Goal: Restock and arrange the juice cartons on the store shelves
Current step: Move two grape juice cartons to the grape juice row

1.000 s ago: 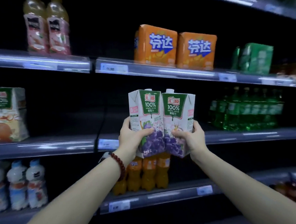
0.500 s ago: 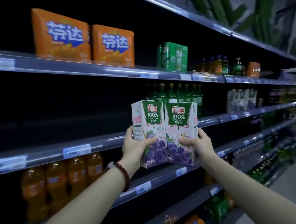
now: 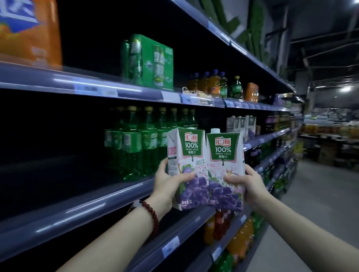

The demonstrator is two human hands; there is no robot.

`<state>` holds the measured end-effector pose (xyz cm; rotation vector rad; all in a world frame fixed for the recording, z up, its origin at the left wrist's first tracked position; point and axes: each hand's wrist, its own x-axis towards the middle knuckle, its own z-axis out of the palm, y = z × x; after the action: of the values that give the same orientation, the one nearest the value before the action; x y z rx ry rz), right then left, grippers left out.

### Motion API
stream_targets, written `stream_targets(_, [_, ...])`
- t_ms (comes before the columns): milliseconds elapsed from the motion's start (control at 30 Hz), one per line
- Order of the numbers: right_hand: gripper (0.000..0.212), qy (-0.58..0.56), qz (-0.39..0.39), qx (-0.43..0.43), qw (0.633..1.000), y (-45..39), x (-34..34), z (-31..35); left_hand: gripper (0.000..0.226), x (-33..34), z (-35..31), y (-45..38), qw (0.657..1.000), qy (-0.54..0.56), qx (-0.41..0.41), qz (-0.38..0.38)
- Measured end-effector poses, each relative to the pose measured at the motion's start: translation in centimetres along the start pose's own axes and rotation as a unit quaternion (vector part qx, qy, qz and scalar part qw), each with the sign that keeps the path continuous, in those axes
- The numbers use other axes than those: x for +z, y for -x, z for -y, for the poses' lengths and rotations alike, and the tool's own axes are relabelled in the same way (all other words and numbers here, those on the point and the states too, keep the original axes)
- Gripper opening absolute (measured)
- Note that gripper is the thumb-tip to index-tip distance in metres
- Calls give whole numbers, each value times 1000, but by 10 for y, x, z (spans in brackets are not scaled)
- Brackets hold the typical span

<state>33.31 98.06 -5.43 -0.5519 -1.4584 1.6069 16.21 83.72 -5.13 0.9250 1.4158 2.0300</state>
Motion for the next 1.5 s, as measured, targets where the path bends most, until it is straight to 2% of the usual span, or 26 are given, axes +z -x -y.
stream_targets(167, [60, 2, -26, -8, 1000, -50, -34, 3, 65, 46, 17, -65, 999, -5, 2, 39])
stream_targets(267, [62, 9, -37, -14, 999, -78, -60, 1, 74, 75, 33, -97, 998, -2, -4, 56])
stream_targets(333, [61, 12, -42, -12, 999, -99, -80, -3, 71, 97, 45, -117, 998, 2, -7, 55])
stream_targets(500, [61, 38, -40, -17, 998, -159, -144, -9, 68, 159, 80, -170, 999, 22, -21, 33])
stream_targets(700, [68, 60, 5, 8, 998, -245, -233, -10, 78, 239, 119, -227, 998, 20, -53, -22])
stream_targets(833, [76, 79, 42, 12, 996, -305, -276, -2, 70, 281, 135, -262, 998, -4, -42, -50])
stream_targets(900, [72, 69, 52, 12, 996, -332, -289, -1, 67, 294, 138, -280, 997, -16, -38, -68])
stream_targets(1000, [67, 40, 61, 16, 997, -366, -301, -4, 66, 306, 141, -306, 995, -21, -31, -93])
stream_targets(1133, [74, 48, 82, 11, 995, -414, -306, -16, 63, 311, 145, -345, 991, -21, -22, -133])
stream_targets(1300, [64, 56, 103, -2, 993, -471, -296, -30, 62, 300, 150, -397, 986, -21, -2, -165])
stream_targets(1400, [64, 61, 111, -15, 992, -512, -280, -35, 74, 294, 150, -434, 983, -11, 24, -182])
stream_targets(1500, [75, 40, 132, -18, 990, -544, -259, -39, 71, 288, 150, -464, 982, -15, 21, -186])
